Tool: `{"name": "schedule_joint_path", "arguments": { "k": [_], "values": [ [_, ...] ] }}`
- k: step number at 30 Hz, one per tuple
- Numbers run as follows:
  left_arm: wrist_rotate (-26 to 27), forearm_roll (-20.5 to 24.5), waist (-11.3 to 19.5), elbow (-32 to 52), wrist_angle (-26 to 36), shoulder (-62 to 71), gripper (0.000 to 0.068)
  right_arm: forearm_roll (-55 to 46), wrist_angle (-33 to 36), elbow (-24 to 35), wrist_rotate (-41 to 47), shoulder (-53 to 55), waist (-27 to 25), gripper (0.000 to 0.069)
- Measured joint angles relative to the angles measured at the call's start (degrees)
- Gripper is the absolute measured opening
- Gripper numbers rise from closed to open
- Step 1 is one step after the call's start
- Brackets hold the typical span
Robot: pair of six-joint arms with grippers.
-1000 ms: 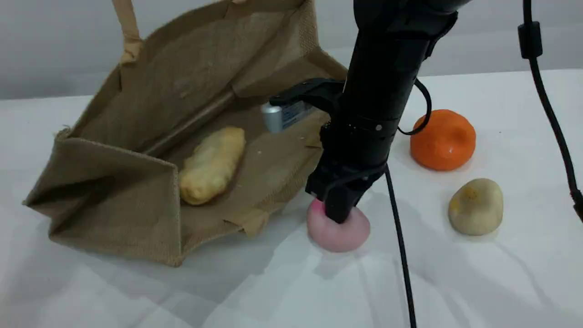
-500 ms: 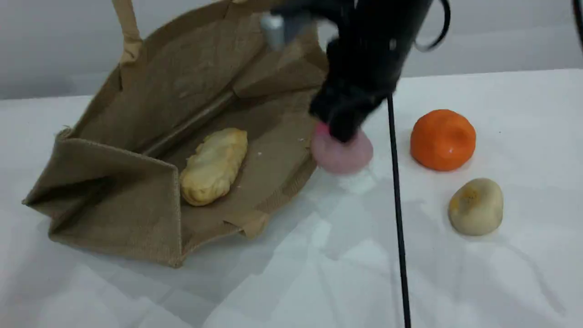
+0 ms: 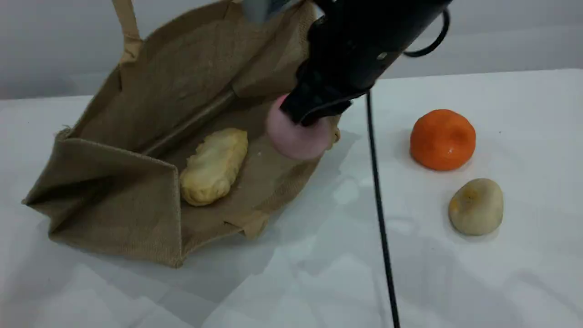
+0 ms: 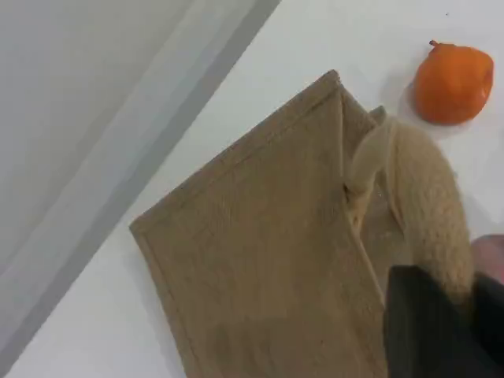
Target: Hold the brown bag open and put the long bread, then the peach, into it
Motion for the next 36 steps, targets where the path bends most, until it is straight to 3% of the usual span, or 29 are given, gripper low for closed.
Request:
{"name": "schedule_joint_path", "arguments": {
  "k": [6,11,26,30,36],
  "values": [
    [-0.1,0.0,0.0,0.0,0.0,0.0,0.0092,7.3,-11.0,0.0,-10.7,2.0,5.3,0.0018],
    [-0.4,0.0,0.0,0.0,0.0,0.0,0.0092,7.3,-19.6,-0.2,-11.4,5.7,6.5,0.0018],
    [-0.2,-0.1,0.0,0.0,0.0,0.0,0.0092,10.0,-20.1,-10.9,-9.0,15.4,7.2,0.0029],
    [-0.2,-0.1,0.0,0.0,0.0,0.0,0.0092,12.3,-20.1,-10.9,-9.0,15.8,7.2,0.0098],
    [-0.2,-0.1,0.0,0.0,0.0,0.0,0.0092,15.5,-19.4,-10.9,-9.0,15.8,7.2,0.0342]
  ]
}}
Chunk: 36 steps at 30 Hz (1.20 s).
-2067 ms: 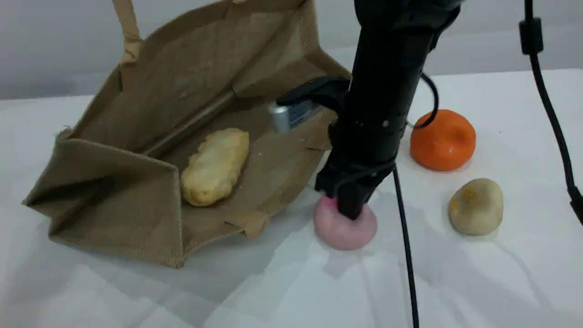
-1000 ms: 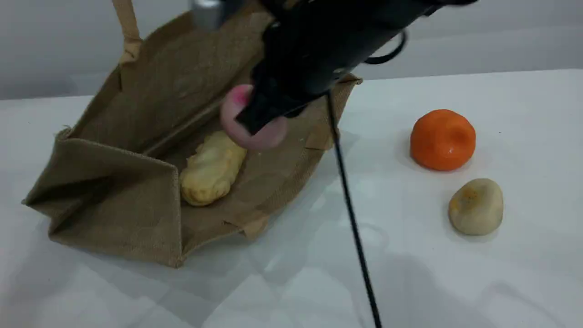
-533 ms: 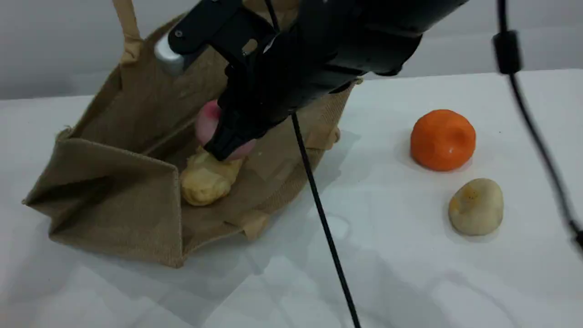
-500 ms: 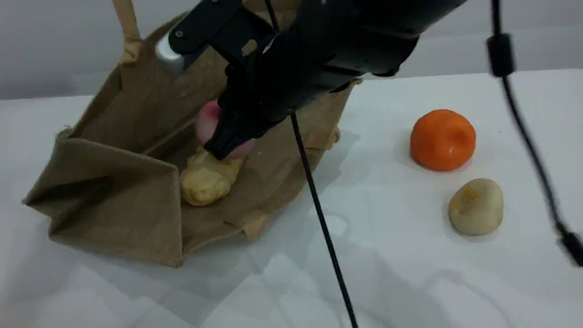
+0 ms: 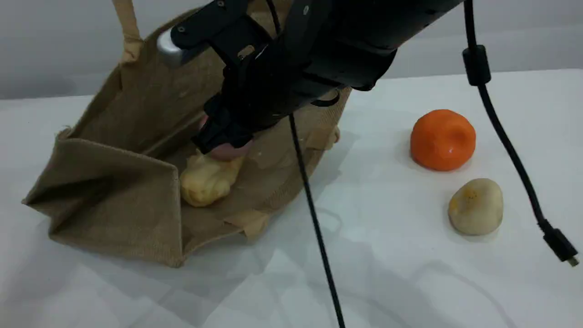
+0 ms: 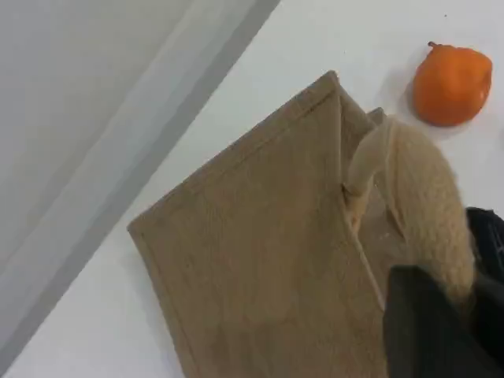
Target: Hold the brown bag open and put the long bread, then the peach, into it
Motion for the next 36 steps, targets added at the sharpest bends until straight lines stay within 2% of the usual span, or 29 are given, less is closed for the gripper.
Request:
{"name": "schedule_joint_path", "arguments": {
  "k": [2,4,10,16,24,28,32,36],
  "values": [
    [0.0,0.0,0.0,0.0,0.1,0.0,0.0092,0.4,1.2,0.0,0.0,-0.3,0.0,0.0411],
    [0.1,0.0,0.0,0.0,0.1,0.0,0.0092,0.4,2.5,0.1,0.0,-1.1,0.0,0.0442],
    [0.1,0.0,0.0,0.0,0.0,0.0,0.0092,-0.3,8.3,0.1,-1.0,-4.2,-1.1,0.0455],
    [0.0,0.0,0.0,0.0,0.1,0.0,0.0092,-0.4,16.4,0.1,-1.1,-8.9,-5.9,0.0456],
    [0.0,-0.6,0.0,0.0,0.1,0.0,0.0092,-1.2,28.5,0.1,0.2,-16.2,-16.9,0.0456],
    [0.0,-3.1,0.0,0.0,0.1,0.0,0.0092,-2.1,33.6,0.2,1.3,-20.7,-23.2,0.0456],
    [0.0,-6.0,0.0,0.0,0.1,0.0,0.0092,-5.3,35.9,0.2,3.9,-25.7,-29.5,0.0456],
    [0.0,-7.1,0.0,0.0,0.0,0.0,0.0092,-5.7,37.2,0.2,5.8,-30.0,-35.2,0.0456]
  ]
}}
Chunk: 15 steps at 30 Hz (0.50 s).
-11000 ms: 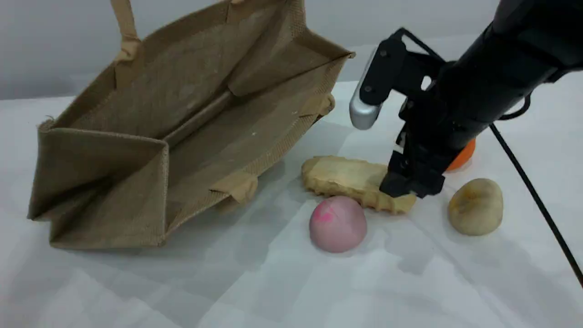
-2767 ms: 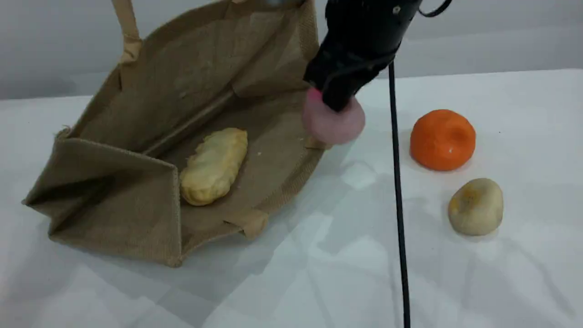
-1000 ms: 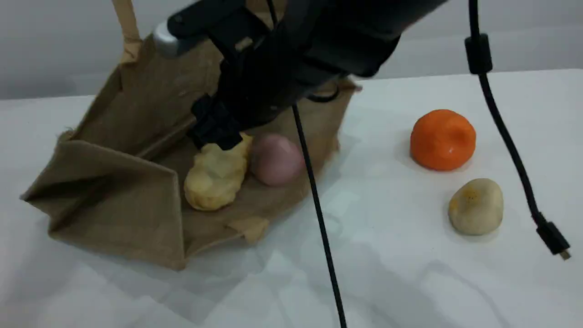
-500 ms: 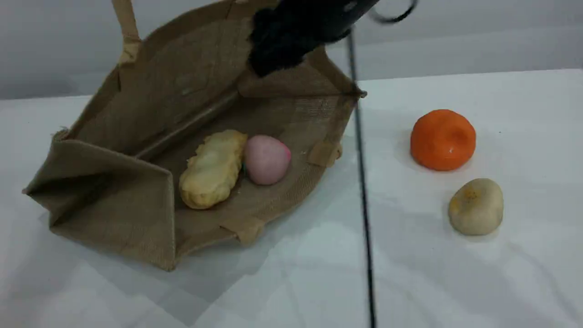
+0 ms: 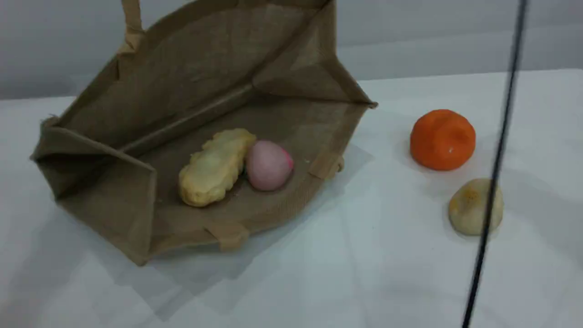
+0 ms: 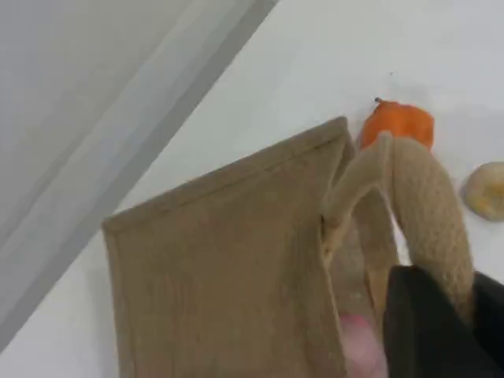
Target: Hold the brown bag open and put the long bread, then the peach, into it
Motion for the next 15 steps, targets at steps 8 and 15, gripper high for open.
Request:
{"name": "schedule_joint_path", "arguments": {
  "k": [8,15],
  "values": [
    [0.0,-0.3,0.0,0.0,0.0,0.1,0.0127,0.2,0.9,-0.1,0.4,-3.2,-4.9,0.0456],
    [0.0,-0.7,0.0,0.0,-0.2,0.1,0.037,0.0,1.7,-0.1,0.3,-3.2,-4.9,0.0456]
  ]
}}
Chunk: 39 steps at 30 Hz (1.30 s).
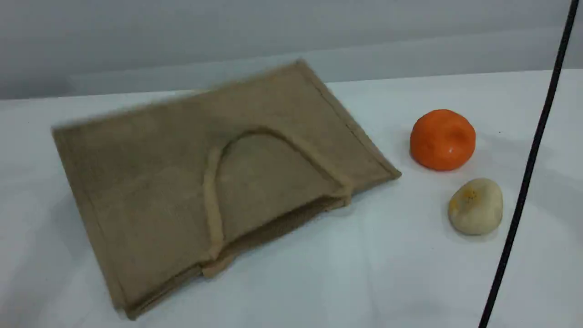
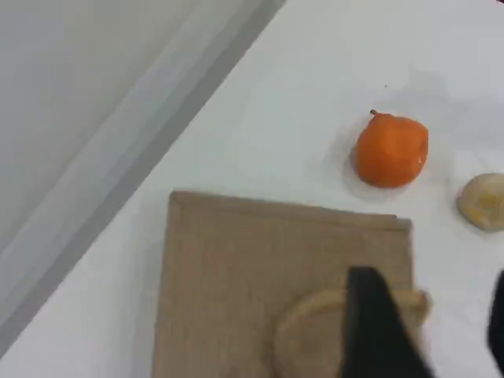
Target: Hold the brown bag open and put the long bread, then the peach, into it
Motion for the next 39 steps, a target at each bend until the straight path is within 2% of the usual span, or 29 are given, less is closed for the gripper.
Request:
{"name": "schedule_joint_path", "arguments": {
  "k": [2,4,9,14,17,23,29,31,34,39],
  "values": [
    [0.0,0.1,0.0,0.0,0.0,0.0,0.0421,-0.5,0.9,0.0,0.1,0.0,0.0,0.0456],
    [-0.8,0.3,0.0,0.0,0.0,-0.1,0.0442,-1.0,1.9,0.0,0.9,-0.1,0.0,0.0456],
    [-5.8,4.3,0.0,0.0,0.3,-2.5,0.045,-3.7,3.2,0.0,1.6,-3.8,0.0,0.0456],
    [-13.1,9.7,0.0,-0.7,0.3,-7.6,0.045,-5.5,5.2,0.0,6.8,-11.1,0.0,0.0456],
    [-18.0,13.3,0.0,-0.7,0.3,-11.0,0.045,-5.5,8.8,0.0,12.0,-16.2,0.0,0.0456],
    [-26.3,16.3,0.0,-0.5,0.5,-17.9,0.045,-7.6,17.9,0.0,21.9,-26.6,0.1,0.0456],
    [-34.3,21.9,0.0,0.5,0.3,-24.3,0.045,-11.7,27.5,0.0,27.8,-36.5,0.1,0.0456],
    [-36.0,23.3,0.0,2.7,0.3,-27.1,0.045,-13.0,30.8,0.0,29.5,-39.8,0.1,0.0456],
    [-36.2,22.9,0.0,7.6,0.3,-31.9,0.045,-14.4,34.9,0.0,31.1,-44.4,0.1,0.0457],
    [-37.8,21.2,0.0,18.4,0.3,-40.8,0.045,-14.2,36.7,0.0,31.6,-52.4,0.1,0.0457]
  ]
}}
